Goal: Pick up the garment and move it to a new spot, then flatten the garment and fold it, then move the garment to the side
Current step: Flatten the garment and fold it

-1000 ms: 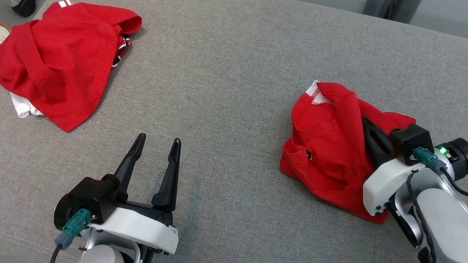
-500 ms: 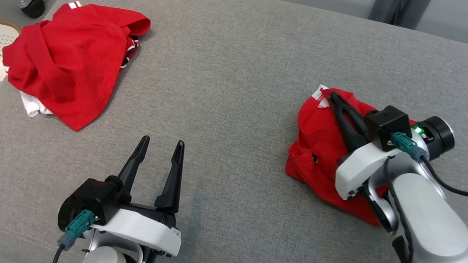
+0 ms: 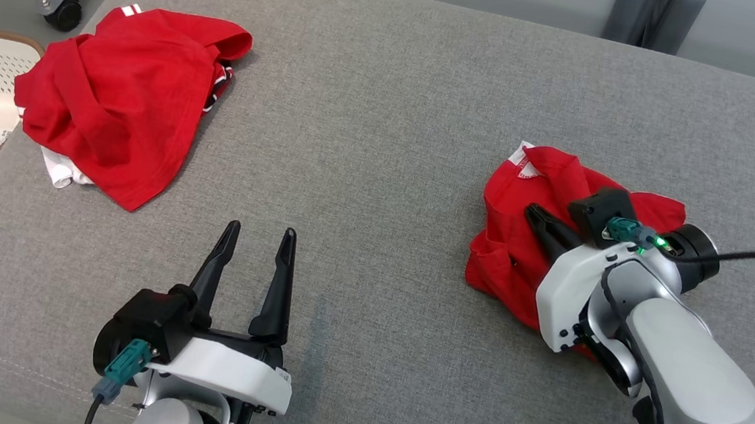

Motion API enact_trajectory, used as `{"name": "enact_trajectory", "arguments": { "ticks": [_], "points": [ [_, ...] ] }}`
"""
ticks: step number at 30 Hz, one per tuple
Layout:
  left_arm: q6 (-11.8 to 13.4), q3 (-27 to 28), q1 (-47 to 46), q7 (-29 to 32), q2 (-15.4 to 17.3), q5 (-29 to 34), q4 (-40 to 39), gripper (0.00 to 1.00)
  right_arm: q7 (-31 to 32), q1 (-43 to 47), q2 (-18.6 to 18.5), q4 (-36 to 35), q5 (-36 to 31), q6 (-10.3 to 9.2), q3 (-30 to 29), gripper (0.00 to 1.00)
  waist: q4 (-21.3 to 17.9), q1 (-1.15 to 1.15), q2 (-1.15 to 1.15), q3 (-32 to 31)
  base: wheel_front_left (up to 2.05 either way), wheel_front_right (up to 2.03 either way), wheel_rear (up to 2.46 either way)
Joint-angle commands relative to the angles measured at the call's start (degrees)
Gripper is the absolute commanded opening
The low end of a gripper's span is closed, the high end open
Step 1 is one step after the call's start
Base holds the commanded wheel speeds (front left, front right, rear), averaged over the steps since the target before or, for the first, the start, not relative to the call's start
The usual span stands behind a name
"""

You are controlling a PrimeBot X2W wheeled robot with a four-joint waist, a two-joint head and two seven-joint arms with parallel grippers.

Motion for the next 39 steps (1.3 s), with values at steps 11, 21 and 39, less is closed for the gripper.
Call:
{"name": "enact_trajectory", "arguments": {
  "ticks": [11, 21, 39],
  "points": [
    [0.29, 0.12, 0.37, -0.08, 0.22, -0.32, 0.31, 1.00, 13.23, 0.46, -4.11, -5.25, 15.44, 0.01, 8.74, 0.00, -0.06, 0.00, 0.00, -1.03, 0.00, 0.00, 0.00],
    [-0.04, 0.97, 1.46, -0.08, 0.23, 0.42, 0.64, 1.00, 21.05, 6.40, -7.85, -17.27, 22.19, 0.01, 11.12, 0.00, -1.73, 0.00, 0.00, -2.50, 0.00, 0.00, 0.00],
    [-0.39, 0.73, 1.51, -0.08, 0.22, 0.76, 0.94, 1.00, 16.17, 8.54, -8.75, -18.26, 13.31, 0.01, 2.38, 0.00, -2.09, 0.00, 0.00, -2.89, 0.00, 0.00, 0.00]
  ]
}}
